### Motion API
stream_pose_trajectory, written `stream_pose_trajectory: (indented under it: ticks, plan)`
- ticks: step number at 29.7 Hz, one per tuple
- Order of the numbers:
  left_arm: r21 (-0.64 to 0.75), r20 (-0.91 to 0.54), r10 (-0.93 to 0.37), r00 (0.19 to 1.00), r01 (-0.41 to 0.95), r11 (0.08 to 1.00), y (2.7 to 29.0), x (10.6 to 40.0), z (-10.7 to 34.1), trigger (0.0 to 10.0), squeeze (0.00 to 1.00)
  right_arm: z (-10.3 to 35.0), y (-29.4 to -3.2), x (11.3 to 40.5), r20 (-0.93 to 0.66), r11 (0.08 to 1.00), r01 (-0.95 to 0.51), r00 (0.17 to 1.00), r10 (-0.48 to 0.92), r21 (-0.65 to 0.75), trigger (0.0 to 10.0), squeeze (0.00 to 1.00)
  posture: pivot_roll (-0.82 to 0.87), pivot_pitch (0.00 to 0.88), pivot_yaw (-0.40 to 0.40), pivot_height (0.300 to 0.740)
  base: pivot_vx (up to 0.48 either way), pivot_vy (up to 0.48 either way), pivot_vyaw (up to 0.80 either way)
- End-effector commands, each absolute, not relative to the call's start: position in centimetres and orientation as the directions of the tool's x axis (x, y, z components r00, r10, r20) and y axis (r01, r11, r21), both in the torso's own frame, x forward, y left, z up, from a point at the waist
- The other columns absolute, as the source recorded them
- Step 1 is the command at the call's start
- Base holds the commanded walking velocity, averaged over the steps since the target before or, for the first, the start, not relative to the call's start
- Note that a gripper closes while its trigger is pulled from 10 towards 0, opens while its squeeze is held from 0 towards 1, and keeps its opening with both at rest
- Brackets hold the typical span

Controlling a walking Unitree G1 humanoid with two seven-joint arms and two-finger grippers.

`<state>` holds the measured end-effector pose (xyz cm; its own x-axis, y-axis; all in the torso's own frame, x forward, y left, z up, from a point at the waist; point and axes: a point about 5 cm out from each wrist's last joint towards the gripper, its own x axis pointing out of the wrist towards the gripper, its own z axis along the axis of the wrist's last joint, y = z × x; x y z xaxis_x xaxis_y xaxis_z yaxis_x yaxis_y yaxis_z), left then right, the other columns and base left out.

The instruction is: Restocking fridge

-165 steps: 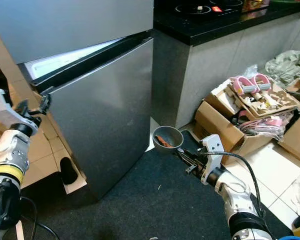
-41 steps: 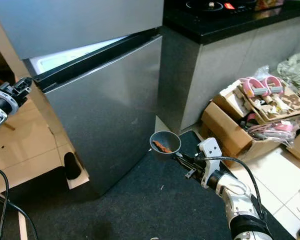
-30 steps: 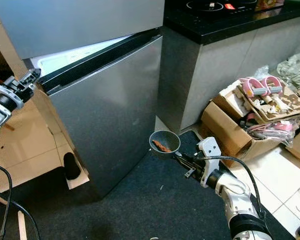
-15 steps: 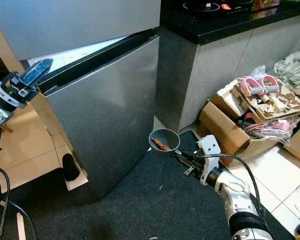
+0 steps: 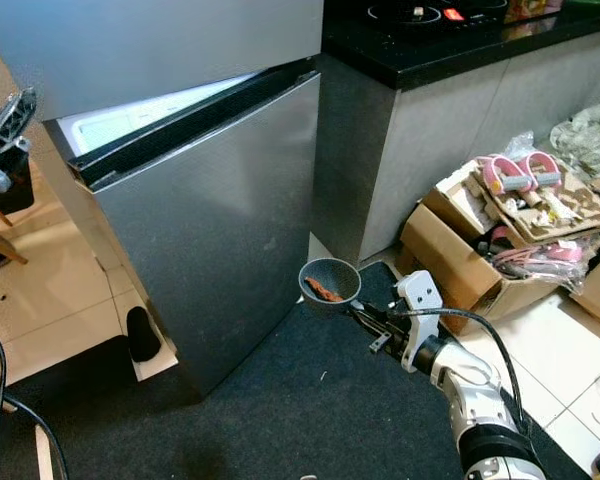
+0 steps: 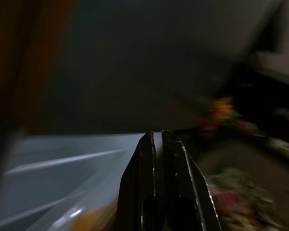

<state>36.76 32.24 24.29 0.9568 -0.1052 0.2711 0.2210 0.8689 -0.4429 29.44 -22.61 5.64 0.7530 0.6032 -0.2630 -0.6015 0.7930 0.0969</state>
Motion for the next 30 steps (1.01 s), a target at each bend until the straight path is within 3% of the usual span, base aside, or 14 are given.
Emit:
stream_pose_trajectory:
  ticks: [1,9,24,30]
  plan:
    - [-0.429,0.233,-0.041,0.972,0.14,0.892,33.6,36.1,23.9,10.0,0.0,5.6,-22.7,29.2,-0.267,0.791,-0.605,0.75,0.605,0.093,10.0,0.0,-0.09,0.081,0.028,0.74,0.0,0.0,0.0]
    - [-0.406,0.196,-0.008,0.981,0.089,0.909,33.6,36.4,23.9,10.0,0.0,5.0,-23.6,27.6,-0.282,0.793,-0.599,0.747,0.602,0.106,10.0,0.0,-0.11,0.155,0.032,0.74,0.0,0.0,0.0]
    - [-0.332,0.256,-0.039,0.966,0.126,0.935,33.0,37.2,27.5,10.0,0.0,4.4,-24.8,24.3,-0.322,0.796,-0.593,0.735,0.597,0.121,10.0,0.0,-0.11,0.279,0.037,0.74,0.0,0.0,0.0]
    - [-0.28,0.272,-0.18,0.945,0.257,0.925,30.7,38.2,29.1,10.0,0.0,4.8,-25.0,23.9,-0.33,0.802,-0.585,0.738,0.589,0.124,10.0,0.0,-0.12,0.287,0.039,0.74,0.0,0.0,0.0]
